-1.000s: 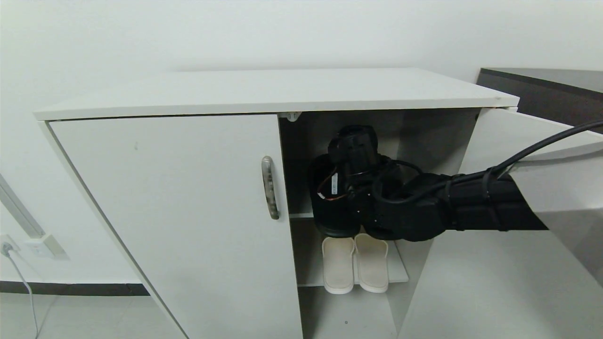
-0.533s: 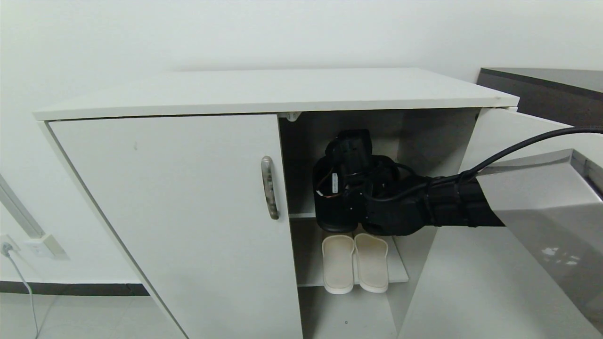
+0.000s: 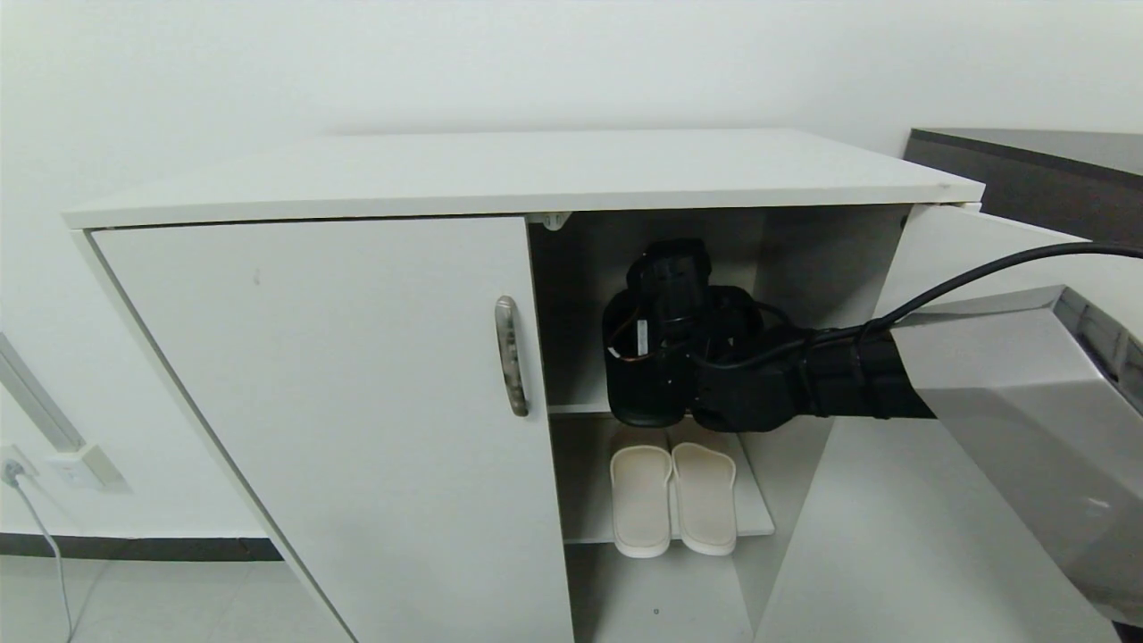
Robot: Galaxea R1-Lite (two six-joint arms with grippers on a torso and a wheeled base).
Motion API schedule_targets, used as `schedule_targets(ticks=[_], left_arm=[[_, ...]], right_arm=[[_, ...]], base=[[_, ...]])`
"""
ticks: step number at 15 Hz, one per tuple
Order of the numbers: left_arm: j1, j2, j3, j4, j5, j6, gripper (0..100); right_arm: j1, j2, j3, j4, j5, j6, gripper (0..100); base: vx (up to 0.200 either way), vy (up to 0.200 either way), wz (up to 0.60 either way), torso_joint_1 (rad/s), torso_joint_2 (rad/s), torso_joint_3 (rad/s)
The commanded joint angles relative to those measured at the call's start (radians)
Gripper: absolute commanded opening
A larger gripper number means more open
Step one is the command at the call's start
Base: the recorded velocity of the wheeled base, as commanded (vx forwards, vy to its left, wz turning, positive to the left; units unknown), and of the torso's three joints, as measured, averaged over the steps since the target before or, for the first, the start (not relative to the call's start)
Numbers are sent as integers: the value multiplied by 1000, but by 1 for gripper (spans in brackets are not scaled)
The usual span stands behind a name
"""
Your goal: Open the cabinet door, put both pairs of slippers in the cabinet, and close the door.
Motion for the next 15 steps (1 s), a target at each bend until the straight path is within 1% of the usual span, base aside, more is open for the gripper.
schedule_targets(ticks=[1, 3, 7, 8, 11, 13, 15], left_arm=[[0, 0, 0, 0, 0, 0, 0], [0, 0, 0, 0, 0, 0, 0], [0, 0, 0, 0, 0, 0, 0], [0, 0, 0, 0, 0, 0, 0], [-1, 0, 0, 0, 0, 0, 0], [0, 0, 0, 0, 0, 0, 0], [0, 0, 0, 0, 0, 0, 0]], right_arm=[[-3, 1, -4, 2, 7, -1, 0], [-20, 9, -24, 5, 24, -2, 0], [-21, 10, -24, 5, 39, -2, 0], [-21, 12, -24, 5, 39, -2, 100], [-18, 4, -3, 5, 38, -1, 100], [9, -54, 83, -3, 28, -1, 100], [25, -100, 134, -7, 25, 2, 100]], base=[[0, 0, 0, 0, 0, 0], [0, 0, 0, 0, 0, 0], [0, 0, 0, 0, 0, 0], [0, 0, 0, 0, 0, 0], [0, 0, 0, 0, 0, 0], [0, 0, 0, 0, 0, 0], [0, 0, 0, 0, 0, 0]])
